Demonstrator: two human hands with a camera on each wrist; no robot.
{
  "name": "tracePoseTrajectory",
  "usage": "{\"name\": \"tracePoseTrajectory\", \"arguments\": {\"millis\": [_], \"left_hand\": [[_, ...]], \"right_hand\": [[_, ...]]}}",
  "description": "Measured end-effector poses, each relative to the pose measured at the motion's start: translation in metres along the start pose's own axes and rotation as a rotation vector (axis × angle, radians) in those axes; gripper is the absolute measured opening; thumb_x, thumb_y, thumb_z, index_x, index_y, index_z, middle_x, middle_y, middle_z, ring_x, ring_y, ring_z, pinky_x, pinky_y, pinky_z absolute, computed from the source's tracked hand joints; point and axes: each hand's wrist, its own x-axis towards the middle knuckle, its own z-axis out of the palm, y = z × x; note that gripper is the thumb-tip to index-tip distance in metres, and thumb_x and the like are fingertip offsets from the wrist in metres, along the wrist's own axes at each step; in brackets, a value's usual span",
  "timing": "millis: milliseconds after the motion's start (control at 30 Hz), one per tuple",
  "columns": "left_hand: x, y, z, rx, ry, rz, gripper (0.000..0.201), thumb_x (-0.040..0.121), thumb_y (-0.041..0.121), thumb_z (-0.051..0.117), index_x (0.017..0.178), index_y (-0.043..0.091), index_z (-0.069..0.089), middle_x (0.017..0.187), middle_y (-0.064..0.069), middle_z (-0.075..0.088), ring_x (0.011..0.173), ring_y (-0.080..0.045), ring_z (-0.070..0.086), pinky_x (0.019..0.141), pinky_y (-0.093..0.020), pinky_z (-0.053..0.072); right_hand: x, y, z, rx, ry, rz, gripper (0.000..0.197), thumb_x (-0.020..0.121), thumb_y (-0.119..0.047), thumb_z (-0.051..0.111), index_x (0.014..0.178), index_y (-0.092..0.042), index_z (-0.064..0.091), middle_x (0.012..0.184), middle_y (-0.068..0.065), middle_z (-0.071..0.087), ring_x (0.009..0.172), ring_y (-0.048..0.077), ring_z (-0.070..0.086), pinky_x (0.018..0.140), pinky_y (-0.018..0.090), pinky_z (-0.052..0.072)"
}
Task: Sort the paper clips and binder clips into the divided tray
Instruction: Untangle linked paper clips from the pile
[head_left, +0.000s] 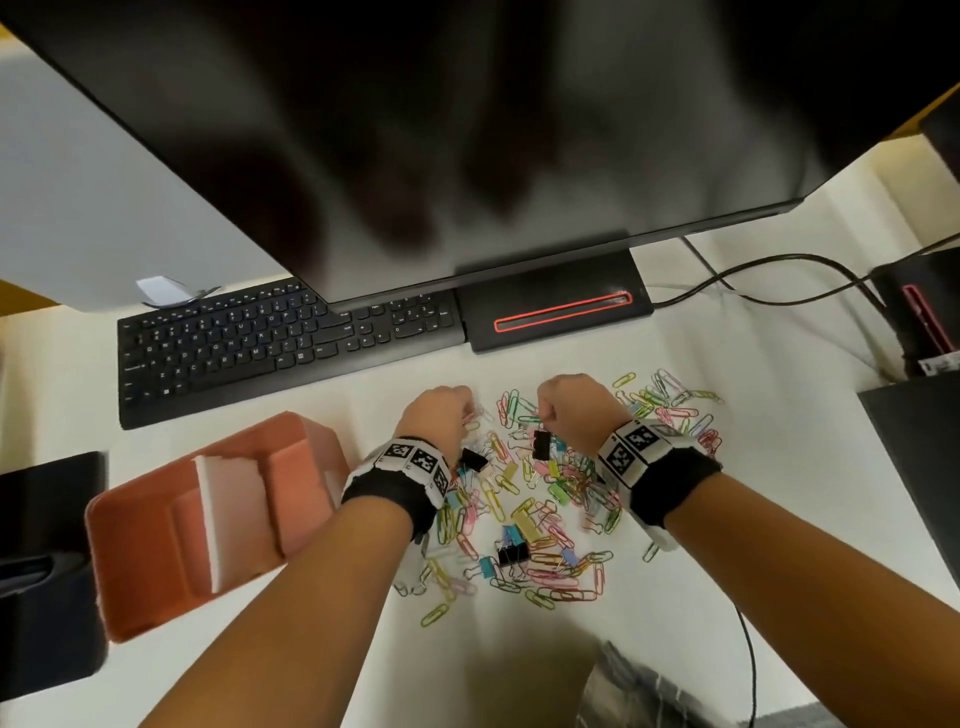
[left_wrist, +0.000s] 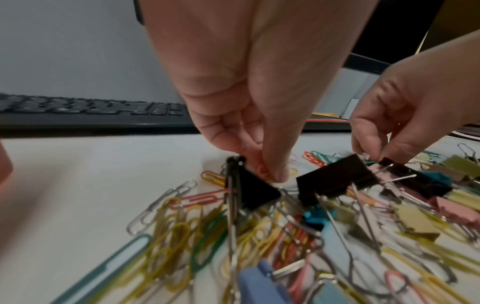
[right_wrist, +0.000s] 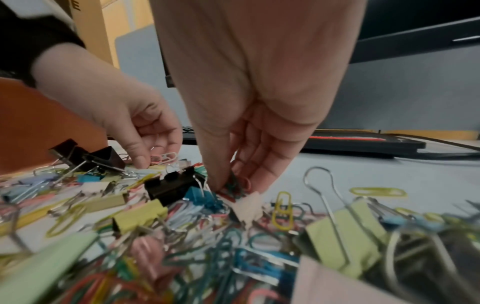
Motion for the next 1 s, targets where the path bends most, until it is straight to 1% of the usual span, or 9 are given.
{"name": "tracePoseTrajectory", "arguments": {"millis": [167, 267, 367, 467, 600, 667, 733, 833, 1000], "left_hand": [[0.001, -0.001, 0.002, 0.019, -0.047, 0.010, 0.024, 0.084, 0.004, 0.053, 0.107, 0.012, 0.057, 0.114, -0.009, 0.053, 0.104, -0.026, 0.052, 0.091, -0.032, 0.044], [-0.002, 0.002, 0.003, 0.016, -0.017, 0.008, 0.019, 0.081, 0.002, 0.057, 0.099, 0.006, 0.059, 0.113, -0.013, 0.044, 0.097, -0.030, 0.053, 0.090, -0.039, 0.048], [-0.002, 0.006, 0.003, 0.059, -0.059, -0.002, 0.024, 0.078, 0.003, 0.059, 0.102, 0.003, 0.057, 0.110, -0.014, 0.050, 0.100, -0.031, 0.054, 0.089, -0.038, 0.048], [0.002, 0.005, 0.002, 0.081, -0.076, -0.033, 0.022, 0.082, 0.006, 0.058, 0.103, 0.001, 0.057, 0.109, -0.015, 0.059, 0.101, -0.029, 0.057, 0.085, -0.033, 0.047], [-0.002, 0.004, 0.003, 0.026, -0.034, -0.019, 0.018, 0.088, 0.015, 0.054, 0.099, 0.002, 0.060, 0.105, -0.013, 0.063, 0.099, -0.028, 0.058, 0.081, -0.030, 0.045], [-0.012, 0.004, 0.002, -0.083, 0.038, -0.035, 0.019, 0.090, 0.016, 0.051, 0.095, 0.003, 0.063, 0.102, -0.011, 0.064, 0.097, -0.027, 0.059, 0.081, -0.031, 0.045], [-0.027, 0.005, -0.008, -0.252, 0.178, -0.058, 0.017, 0.089, 0.015, 0.051, 0.090, 0.006, 0.065, 0.096, -0.008, 0.065, 0.093, -0.024, 0.059, 0.081, -0.030, 0.046], [-0.063, -0.005, -0.039, -0.481, 0.394, -0.068, 0.011, 0.086, 0.019, 0.060, 0.086, 0.011, 0.067, 0.087, -0.002, 0.067, 0.082, -0.016, 0.060, 0.074, -0.020, 0.043], [-0.130, -0.073, -0.081, -0.604, 0.535, -0.192, 0.004, 0.080, 0.017, 0.068, 0.077, 0.014, 0.067, 0.078, 0.000, 0.068, 0.078, -0.018, 0.064, 0.080, -0.031, 0.051]], "right_hand": [[-0.003, 0.002, -0.001, 0.180, 0.047, 0.060, 0.020, 0.085, -0.002, 0.055, 0.103, -0.010, 0.060, 0.097, 0.008, 0.066, 0.090, 0.023, 0.062, 0.078, 0.029, 0.052], [-0.004, 0.000, -0.001, 0.189, 0.043, 0.068, 0.020, 0.087, -0.004, 0.051, 0.100, -0.008, 0.066, 0.100, 0.007, 0.066, 0.094, 0.022, 0.061, 0.079, 0.023, 0.044], [-0.008, 0.000, 0.001, 0.232, 0.063, 0.099, 0.019, 0.089, -0.008, 0.051, 0.099, -0.008, 0.067, 0.101, 0.007, 0.067, 0.090, 0.018, 0.059, 0.077, 0.021, 0.042], [-0.016, 0.001, -0.001, 0.262, 0.107, 0.130, 0.020, 0.091, -0.011, 0.050, 0.101, -0.010, 0.067, 0.101, 0.008, 0.068, 0.091, 0.020, 0.061, 0.080, 0.024, 0.047], [-0.031, -0.007, -0.011, 0.271, 0.173, 0.079, 0.021, 0.092, -0.012, 0.049, 0.103, -0.010, 0.067, 0.102, 0.007, 0.069, 0.091, 0.021, 0.063, 0.086, 0.032, 0.052], [-0.039, -0.014, -0.016, 0.273, 0.203, 0.047, 0.021, 0.092, -0.012, 0.050, 0.104, -0.011, 0.067, 0.103, 0.006, 0.069, 0.092, 0.020, 0.063, 0.083, 0.026, 0.050], [-0.045, -0.027, -0.023, 0.277, 0.233, 0.010, 0.021, 0.091, -0.013, 0.051, 0.105, -0.012, 0.067, 0.105, 0.006, 0.068, 0.093, 0.020, 0.063, 0.082, 0.023, 0.046], [-0.055, -0.060, -0.034, 0.281, 0.272, -0.096, 0.022, 0.090, -0.012, 0.051, 0.104, -0.012, 0.068, 0.104, 0.007, 0.067, 0.094, 0.022, 0.062, 0.088, 0.032, 0.048], [-0.060, -0.144, -0.039, 0.332, 0.228, -0.333, 0.021, 0.086, -0.009, 0.054, 0.100, -0.014, 0.069, 0.100, 0.007, 0.065, 0.091, 0.024, 0.061, 0.088, 0.036, 0.048]]}}
